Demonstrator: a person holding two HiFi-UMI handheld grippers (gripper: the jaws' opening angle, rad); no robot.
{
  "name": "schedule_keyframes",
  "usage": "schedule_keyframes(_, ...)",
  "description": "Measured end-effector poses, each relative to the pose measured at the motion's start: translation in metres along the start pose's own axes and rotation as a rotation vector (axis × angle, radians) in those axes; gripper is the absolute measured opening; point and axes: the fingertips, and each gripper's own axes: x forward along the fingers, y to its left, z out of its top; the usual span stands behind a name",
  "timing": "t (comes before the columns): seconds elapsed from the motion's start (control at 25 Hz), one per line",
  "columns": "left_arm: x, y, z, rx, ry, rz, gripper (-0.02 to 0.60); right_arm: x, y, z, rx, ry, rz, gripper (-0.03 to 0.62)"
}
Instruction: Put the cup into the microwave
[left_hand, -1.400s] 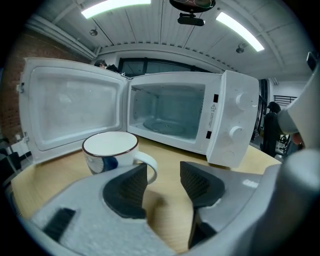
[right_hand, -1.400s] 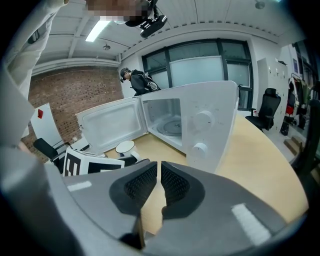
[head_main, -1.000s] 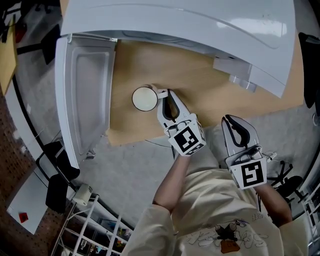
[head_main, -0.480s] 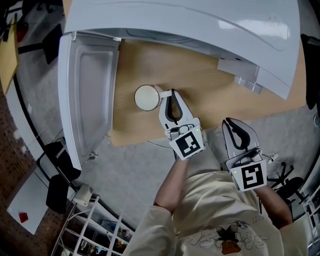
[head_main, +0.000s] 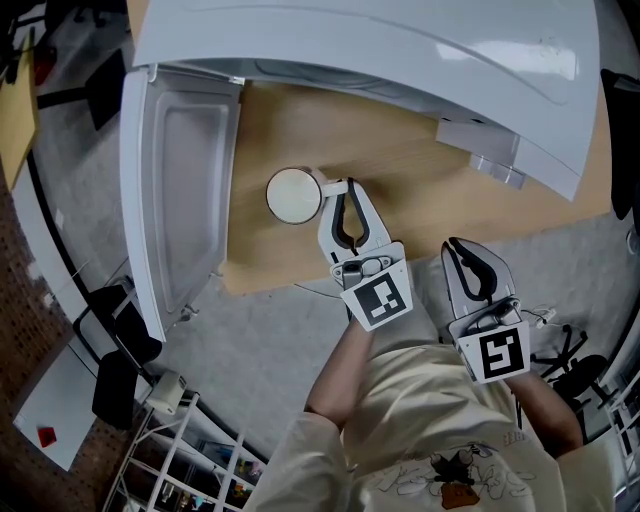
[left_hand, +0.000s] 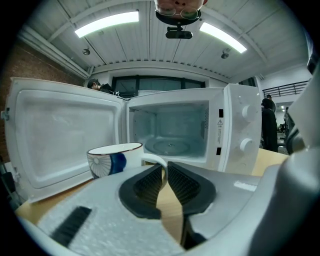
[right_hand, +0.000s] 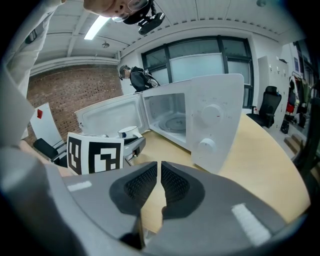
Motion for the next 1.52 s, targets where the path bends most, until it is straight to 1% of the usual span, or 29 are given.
schedule_keyframes(0.12,0.005,-0.005,0.013,0.010,-0.029,-0.026,0.048,0.003,0.000,0.004,0.002,-0.013,-0.007,0.032)
schedule_keyframes(0.28,0.012,-0.010,0.032,0.017,-0.037,-0.066,0.051,0.009,0.001,0.013,-0.017,-0.046,-0.021,0.030)
schedule_keyframes(0.44,0.020,-0.011,0.055,0.040,-0.053,-0.105,0.051,0.013,0.008,0.029,-0.026,-0.092,-0.026,0.029)
schedule_keyframes(0.6,0.033,-0.017,0.073,0.075,-0.060,-0.167,0.052,0.022,0.010,0.036,-0.041,-0.118,-0.038,0.023)
schedule_keyframes(0.88,0.053,-0.037,0.096,0.103,-0.085,-0.295,0.052,0.034,0.001,0.049,0.001,-0.158,-0.094,0.007)
schedule_keyframes(0.92,0.057,-0.040,0.097,0.113,-0.086,-0.315,0.052,0.035,0.000,0.050,0.008,-0.161,-0.103,0.006)
schedule_keyframes(1.04,0.070,-0.051,0.098,0.193,-0.090,-0.387,0.052,0.040,-0.005,0.050,0.031,-0.155,-0.128,0.006)
schedule_keyframes(1.08,0.075,-0.054,0.098,0.200,-0.092,-0.406,0.052,0.042,-0.007,0.049,0.037,-0.150,-0.136,0.006)
schedule_keyframes(1.12,0.079,-0.058,0.098,0.224,-0.094,-0.430,0.052,0.044,-0.009,0.048,0.044,-0.145,-0.145,0.006)
schedule_keyframes(1.2,0.085,-0.065,0.098,0.327,-0.097,-0.494,0.052,0.047,-0.013,0.047,0.057,-0.139,-0.163,0.006)
schedule_keyframes(1.24,0.088,-0.067,0.097,0.350,-0.098,-0.517,0.052,0.048,-0.014,0.047,0.061,-0.136,-0.172,0.006)
schedule_keyframes(1.52,0.108,-0.081,0.096,0.351,-0.117,-0.632,0.052,0.052,-0.024,0.048,0.080,-0.128,-0.238,0.006)
